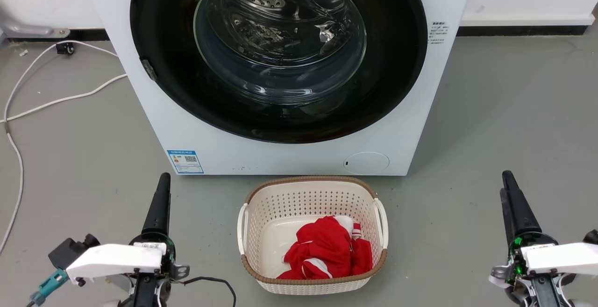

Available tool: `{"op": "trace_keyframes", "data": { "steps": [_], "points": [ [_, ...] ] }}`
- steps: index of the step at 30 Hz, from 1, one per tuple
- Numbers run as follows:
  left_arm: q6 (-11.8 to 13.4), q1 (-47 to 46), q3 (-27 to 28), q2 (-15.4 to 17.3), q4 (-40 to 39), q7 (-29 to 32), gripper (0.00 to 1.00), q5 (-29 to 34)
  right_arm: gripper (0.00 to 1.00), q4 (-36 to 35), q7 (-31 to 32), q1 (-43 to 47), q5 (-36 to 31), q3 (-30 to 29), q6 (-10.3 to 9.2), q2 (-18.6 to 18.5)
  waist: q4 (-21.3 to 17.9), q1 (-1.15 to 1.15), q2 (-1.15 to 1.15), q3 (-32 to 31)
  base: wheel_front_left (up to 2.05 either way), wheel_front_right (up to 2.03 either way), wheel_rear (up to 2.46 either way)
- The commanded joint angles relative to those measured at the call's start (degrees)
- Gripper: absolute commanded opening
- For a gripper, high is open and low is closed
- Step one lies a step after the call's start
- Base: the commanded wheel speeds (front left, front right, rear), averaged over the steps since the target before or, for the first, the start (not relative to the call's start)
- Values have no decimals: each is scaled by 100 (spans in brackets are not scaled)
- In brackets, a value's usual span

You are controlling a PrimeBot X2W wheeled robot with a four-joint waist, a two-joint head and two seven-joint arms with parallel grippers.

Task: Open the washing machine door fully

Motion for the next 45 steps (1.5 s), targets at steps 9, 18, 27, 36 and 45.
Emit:
{"op": "trace_keyframes", "data": {
  "steps": [9, 18, 27, 36, 45],
  "points": [
    [-12, -210, -90, 20, -449, -226, 100, 1135, 100, -582, -222, 9, -1534, 128, 1, -8, -13, 0, 0, 49, 0, 0, 0],
    [69, -176, -132, 19, -639, -411, 100, 2341, 100, -852, -409, 134, -2787, 276, 1, -5, -24, 0, 0, 83, 0, 0, 0],
    [228, -106, -243, 18, -715, -584, 100, 3467, 100, -922, -557, 246, -3686, 327, 1, -2, -33, 0, 0, 96, 0, 0, 0],
    [343, -2, -324, 70, -661, -737, 100, 4387, 100, -993, -538, 338, -4531, 364, 1, 2, -41, 0, 0, 78, 0, 0, 0],
    [475, 78, -430, 161, -602, -883, 100, 5071, 100, -1078, -531, 433, -5209, 375, 1, 5, -40, 0, 0, 53, 0, 0, 0]
  ]
}}
